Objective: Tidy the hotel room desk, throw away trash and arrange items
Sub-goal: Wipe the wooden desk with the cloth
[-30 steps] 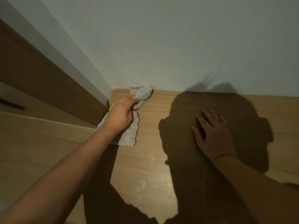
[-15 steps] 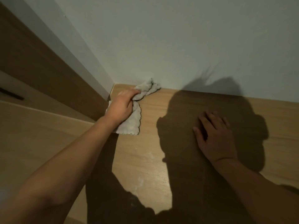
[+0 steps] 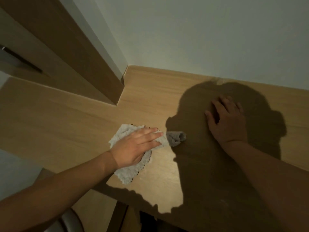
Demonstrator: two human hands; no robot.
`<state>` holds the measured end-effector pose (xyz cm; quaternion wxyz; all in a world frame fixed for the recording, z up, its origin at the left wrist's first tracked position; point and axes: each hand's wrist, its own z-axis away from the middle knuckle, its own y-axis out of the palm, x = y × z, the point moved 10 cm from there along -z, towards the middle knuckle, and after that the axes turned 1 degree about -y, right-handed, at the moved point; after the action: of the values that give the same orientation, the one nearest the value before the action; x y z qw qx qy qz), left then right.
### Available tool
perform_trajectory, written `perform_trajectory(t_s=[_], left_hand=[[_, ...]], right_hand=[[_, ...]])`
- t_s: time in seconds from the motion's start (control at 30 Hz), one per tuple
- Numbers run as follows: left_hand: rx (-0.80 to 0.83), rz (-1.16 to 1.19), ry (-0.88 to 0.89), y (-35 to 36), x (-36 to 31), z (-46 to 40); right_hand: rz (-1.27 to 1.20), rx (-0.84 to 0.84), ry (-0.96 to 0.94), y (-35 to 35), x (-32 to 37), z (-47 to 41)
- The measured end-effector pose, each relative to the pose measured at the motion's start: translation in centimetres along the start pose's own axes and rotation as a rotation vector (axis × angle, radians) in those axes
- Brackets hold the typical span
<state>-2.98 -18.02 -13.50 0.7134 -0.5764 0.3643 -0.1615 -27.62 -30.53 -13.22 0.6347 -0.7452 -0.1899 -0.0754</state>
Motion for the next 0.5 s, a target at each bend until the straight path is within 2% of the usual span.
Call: perform_trajectory(t_s=[0.17,0.3,0.43,0.5], left_hand=[[-0.117,-0.033,-0.131,-1.4,0.7,-0.3],[-0.186,-0.049,-0.247,-2.0,1.7,0.2],[-0.223,-0.203,-0.381,-3.0,2.2,0.8],[-0.281,-0.207,-0.502,-3.6,3.2,1.4]], right_hand=[[-0.044,0.032,0.050,-0.1,-0.3,0.2],[-0.089,-0.019,0.047,-1.9,0.4,2.1],[-0.036,0.145,0.046,-0.3,1.3,4.3],[-0.008,0.147,0.038,0.2,1.3,4.6]])
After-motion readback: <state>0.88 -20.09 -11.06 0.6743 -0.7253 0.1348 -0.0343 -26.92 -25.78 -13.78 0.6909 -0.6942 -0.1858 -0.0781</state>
